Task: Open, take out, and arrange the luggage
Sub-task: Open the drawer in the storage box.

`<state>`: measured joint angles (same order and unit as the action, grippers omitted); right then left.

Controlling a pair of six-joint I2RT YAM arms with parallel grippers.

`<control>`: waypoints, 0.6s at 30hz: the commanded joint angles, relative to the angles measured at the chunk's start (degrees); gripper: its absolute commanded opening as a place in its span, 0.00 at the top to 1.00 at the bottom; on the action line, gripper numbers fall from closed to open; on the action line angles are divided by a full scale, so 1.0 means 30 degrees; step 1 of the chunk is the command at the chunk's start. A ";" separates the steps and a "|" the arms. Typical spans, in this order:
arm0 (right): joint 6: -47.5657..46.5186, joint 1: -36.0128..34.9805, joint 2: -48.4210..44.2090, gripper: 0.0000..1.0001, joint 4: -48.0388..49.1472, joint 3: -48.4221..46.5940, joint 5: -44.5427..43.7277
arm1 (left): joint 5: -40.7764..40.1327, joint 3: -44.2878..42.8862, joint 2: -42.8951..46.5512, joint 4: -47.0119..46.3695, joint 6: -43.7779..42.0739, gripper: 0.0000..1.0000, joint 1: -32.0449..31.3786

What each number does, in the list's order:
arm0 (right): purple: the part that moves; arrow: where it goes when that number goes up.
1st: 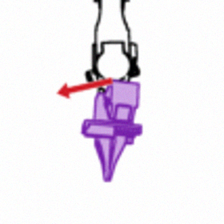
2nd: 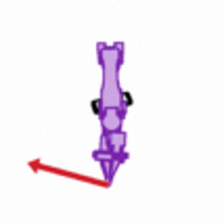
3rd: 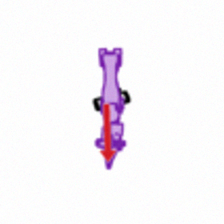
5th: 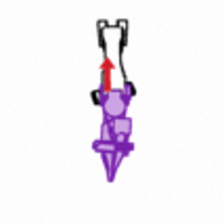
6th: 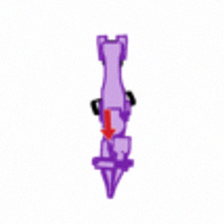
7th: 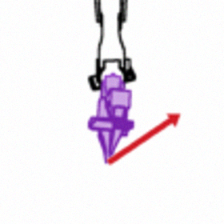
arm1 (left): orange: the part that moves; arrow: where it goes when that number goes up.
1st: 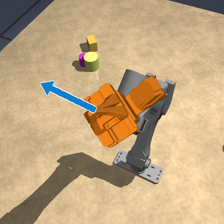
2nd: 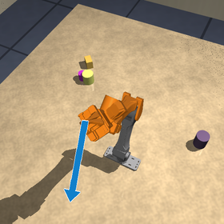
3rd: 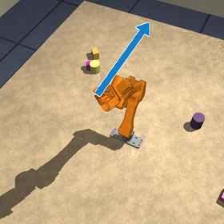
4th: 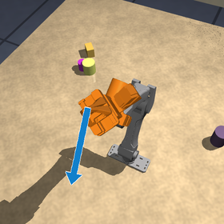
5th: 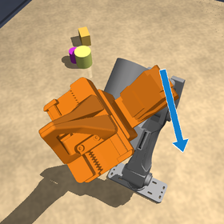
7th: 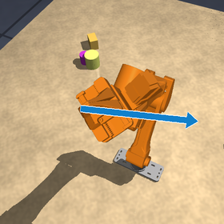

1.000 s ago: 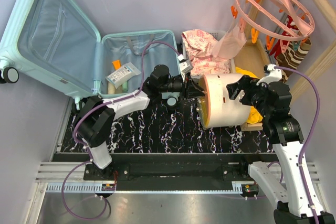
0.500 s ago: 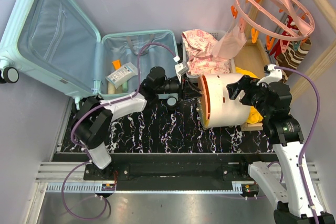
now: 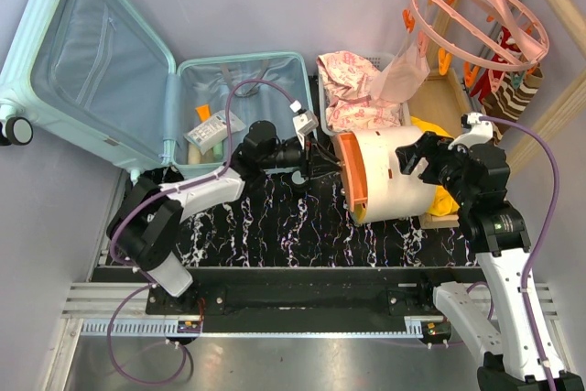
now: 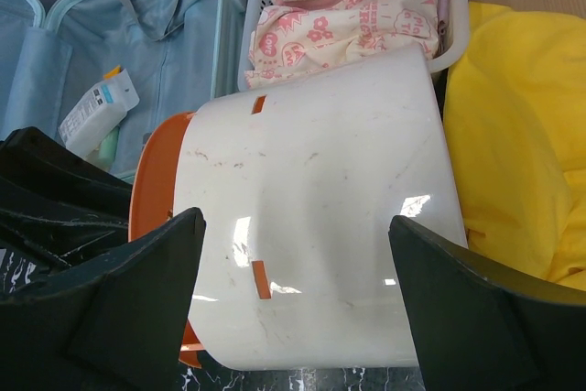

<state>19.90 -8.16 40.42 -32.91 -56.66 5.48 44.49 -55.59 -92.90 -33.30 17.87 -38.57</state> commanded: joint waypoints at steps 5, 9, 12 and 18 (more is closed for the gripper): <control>-0.0276 -0.0091 -0.0321 0.09 0.0011 -0.0448 -0.0155 | -0.0181 0.0718 0.1611 0.0699 -0.0946 1.00 0.0082; -0.0247 -0.0062 -0.0437 0.08 -0.0018 -0.0389 -0.0155 | -0.0328 0.1127 0.1992 0.0845 -0.1093 1.00 0.0111; -0.0247 -0.0062 -0.0438 0.08 -0.0018 -0.0360 -0.0155 | -0.0416 0.1216 0.2198 0.1079 -0.1239 1.00 0.0111; -0.0247 -0.0091 -0.0526 0.09 -0.0105 -0.0360 -0.0155 | -0.0592 0.1509 0.2374 0.1257 -0.1386 1.00 0.0170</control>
<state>19.88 -8.16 39.42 -32.99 -56.66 5.48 42.41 -52.29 -88.07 -29.71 15.62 -38.17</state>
